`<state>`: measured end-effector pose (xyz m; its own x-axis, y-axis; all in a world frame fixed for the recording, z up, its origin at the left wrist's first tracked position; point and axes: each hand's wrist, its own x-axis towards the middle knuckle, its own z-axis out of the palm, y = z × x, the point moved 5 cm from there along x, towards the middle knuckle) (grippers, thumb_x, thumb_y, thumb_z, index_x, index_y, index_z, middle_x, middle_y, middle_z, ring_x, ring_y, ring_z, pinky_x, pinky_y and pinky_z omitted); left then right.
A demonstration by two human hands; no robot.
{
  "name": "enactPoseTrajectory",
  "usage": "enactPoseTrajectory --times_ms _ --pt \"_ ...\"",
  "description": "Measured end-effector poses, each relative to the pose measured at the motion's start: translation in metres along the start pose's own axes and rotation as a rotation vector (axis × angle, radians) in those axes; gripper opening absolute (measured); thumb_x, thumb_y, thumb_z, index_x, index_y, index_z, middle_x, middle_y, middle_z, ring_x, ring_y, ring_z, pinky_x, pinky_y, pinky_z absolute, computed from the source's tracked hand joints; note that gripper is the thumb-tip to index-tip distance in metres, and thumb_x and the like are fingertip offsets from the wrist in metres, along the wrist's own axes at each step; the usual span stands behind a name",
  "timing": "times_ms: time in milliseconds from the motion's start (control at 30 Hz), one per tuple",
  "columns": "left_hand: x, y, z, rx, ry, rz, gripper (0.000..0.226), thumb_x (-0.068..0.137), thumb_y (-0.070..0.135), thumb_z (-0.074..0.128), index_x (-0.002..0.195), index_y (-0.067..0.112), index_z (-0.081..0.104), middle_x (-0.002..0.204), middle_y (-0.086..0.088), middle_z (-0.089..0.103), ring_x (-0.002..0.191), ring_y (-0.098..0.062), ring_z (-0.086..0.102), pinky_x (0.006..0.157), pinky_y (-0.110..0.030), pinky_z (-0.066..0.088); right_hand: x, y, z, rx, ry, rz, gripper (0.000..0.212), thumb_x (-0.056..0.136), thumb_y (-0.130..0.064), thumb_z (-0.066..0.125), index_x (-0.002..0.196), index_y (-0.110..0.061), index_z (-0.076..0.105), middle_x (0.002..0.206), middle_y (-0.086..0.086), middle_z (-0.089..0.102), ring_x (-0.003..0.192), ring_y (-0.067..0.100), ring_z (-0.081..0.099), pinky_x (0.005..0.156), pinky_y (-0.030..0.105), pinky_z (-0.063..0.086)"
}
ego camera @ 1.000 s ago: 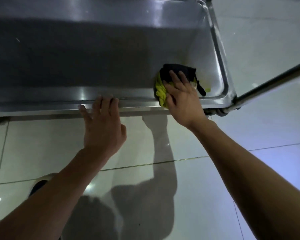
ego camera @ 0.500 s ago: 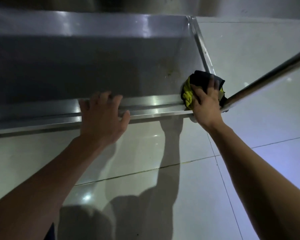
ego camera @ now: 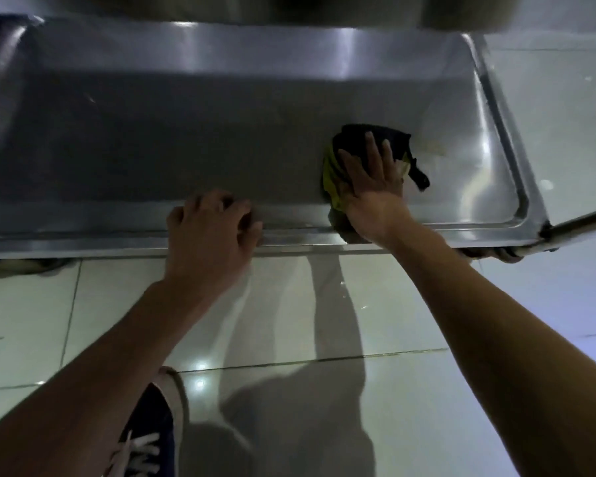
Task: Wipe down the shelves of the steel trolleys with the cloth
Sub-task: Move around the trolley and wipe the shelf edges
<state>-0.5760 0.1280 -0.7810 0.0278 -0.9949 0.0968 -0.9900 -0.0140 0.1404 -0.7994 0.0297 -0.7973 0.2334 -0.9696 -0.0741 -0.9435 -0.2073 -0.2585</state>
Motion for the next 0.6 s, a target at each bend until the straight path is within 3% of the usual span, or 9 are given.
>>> enactPoseTrajectory --times_ms 67,233,433,600 --pt "-0.008 -0.007 0.002 0.01 -0.021 0.02 0.029 0.095 0.04 0.053 0.111 0.019 0.066 0.114 -0.01 0.059 0.103 -0.033 0.057 0.089 -0.05 0.047 0.013 -0.037 0.011 0.033 -0.014 -0.042 0.057 0.103 -0.04 0.037 0.156 -0.029 0.02 0.166 0.006 -0.009 0.151 0.031 -0.013 0.122 0.047 -0.002" --pt "-0.019 -0.009 0.007 -0.033 -0.025 0.021 0.032 0.097 0.039 0.048 0.12 0.023 0.061 0.125 -0.004 0.056 0.125 -0.029 0.049 0.102 -0.056 0.04 0.043 -0.107 0.028 0.059 -0.087 -0.22 0.054 0.103 -0.041 0.032 0.155 -0.034 0.02 0.166 0.0 -0.01 0.151 0.027 -0.016 0.121 0.048 -0.001" --pt "-0.013 -0.005 0.007 -0.039 -0.001 -0.051 0.036 0.093 0.045 0.044 0.112 0.024 0.066 0.117 -0.005 0.054 0.111 -0.027 0.051 0.101 -0.054 0.039 0.046 -0.114 0.029 0.043 -0.068 -0.303 0.052 0.105 -0.038 0.03 0.156 -0.028 0.023 0.166 0.002 -0.005 0.152 0.027 -0.011 0.121 0.043 0.003" --pt "-0.008 0.001 0.0 -0.045 0.064 -0.051 0.024 0.086 0.036 0.057 0.098 0.018 0.068 0.103 -0.008 0.057 0.099 -0.032 0.055 0.092 -0.048 0.042 0.042 -0.099 0.019 0.071 -0.041 -0.286 0.051 0.105 -0.038 0.031 0.155 -0.03 0.026 0.166 0.0 -0.003 0.153 0.024 -0.008 0.122 0.041 0.009"
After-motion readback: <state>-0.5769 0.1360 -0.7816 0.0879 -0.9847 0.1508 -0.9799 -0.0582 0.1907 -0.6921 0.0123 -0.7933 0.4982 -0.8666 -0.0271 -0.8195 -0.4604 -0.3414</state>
